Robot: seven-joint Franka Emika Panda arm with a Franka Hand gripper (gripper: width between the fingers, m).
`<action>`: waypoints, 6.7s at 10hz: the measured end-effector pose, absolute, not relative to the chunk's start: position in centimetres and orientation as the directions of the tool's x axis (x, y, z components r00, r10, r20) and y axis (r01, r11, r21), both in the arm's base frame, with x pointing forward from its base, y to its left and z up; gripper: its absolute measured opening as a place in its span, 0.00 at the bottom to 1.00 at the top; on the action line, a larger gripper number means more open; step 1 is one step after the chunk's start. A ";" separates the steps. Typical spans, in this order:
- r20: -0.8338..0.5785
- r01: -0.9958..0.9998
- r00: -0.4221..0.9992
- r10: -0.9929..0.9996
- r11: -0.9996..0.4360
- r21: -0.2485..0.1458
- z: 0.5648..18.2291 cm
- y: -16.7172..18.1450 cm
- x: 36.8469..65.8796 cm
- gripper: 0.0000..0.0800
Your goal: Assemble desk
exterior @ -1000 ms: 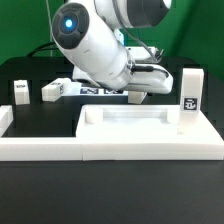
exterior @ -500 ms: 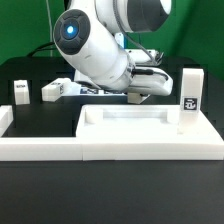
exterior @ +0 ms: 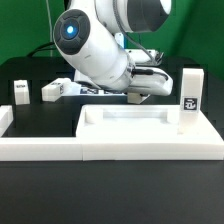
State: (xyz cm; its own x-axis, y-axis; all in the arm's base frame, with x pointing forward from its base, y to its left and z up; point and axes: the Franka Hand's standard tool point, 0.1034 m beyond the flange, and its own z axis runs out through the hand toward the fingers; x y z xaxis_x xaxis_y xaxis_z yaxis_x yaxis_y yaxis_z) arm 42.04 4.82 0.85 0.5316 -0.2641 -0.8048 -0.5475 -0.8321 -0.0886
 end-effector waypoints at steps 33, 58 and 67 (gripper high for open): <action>0.569 -0.147 0.814 -0.119 -0.989 0.003 17.5 -6.3 63.9 0.36; 0.549 -0.134 0.832 -0.084 -0.990 0.051 11.4 -6.1 63.2 0.49; 0.408 -0.142 0.902 -0.138 -0.990 -0.022 11.9 -7.1 62.6 0.81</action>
Offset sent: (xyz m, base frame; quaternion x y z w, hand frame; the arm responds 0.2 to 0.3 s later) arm 0.0352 -0.0383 0.0712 -0.0828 0.1009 -0.1119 0.9851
